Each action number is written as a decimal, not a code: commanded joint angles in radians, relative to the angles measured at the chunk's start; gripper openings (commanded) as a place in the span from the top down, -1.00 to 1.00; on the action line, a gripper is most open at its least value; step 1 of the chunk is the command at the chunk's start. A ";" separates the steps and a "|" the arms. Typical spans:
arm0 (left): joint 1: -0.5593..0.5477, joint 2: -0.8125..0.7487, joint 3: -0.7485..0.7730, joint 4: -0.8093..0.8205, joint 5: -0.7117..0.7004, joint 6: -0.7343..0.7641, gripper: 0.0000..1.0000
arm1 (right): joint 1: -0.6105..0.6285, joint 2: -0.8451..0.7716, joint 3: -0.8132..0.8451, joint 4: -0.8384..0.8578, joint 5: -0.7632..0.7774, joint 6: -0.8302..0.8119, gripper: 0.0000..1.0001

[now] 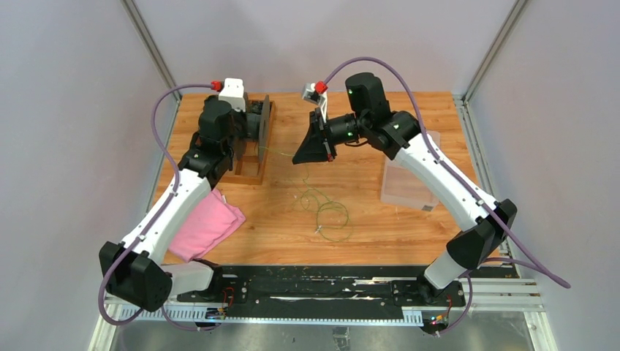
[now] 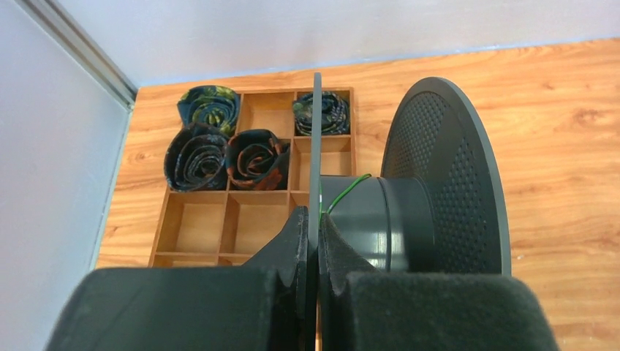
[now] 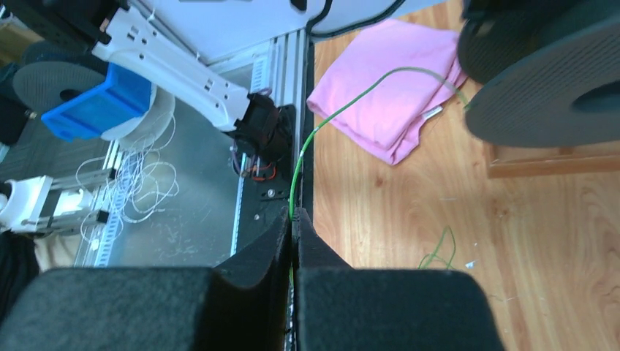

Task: Wrap the cables
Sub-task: Wrap the cable around the cable reel.

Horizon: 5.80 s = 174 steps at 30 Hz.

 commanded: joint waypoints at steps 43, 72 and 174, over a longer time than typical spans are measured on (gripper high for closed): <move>-0.123 -0.196 -0.084 -0.098 0.172 -0.045 0.99 | -0.185 0.306 0.488 -0.079 0.541 -0.086 0.99; -0.066 -0.252 -0.035 -0.144 0.281 -0.183 0.99 | -0.243 0.414 0.288 -0.020 0.534 -0.121 0.99; 0.104 -0.051 0.204 -0.142 0.058 -0.400 0.99 | 0.054 0.181 -0.353 0.364 0.167 0.115 0.99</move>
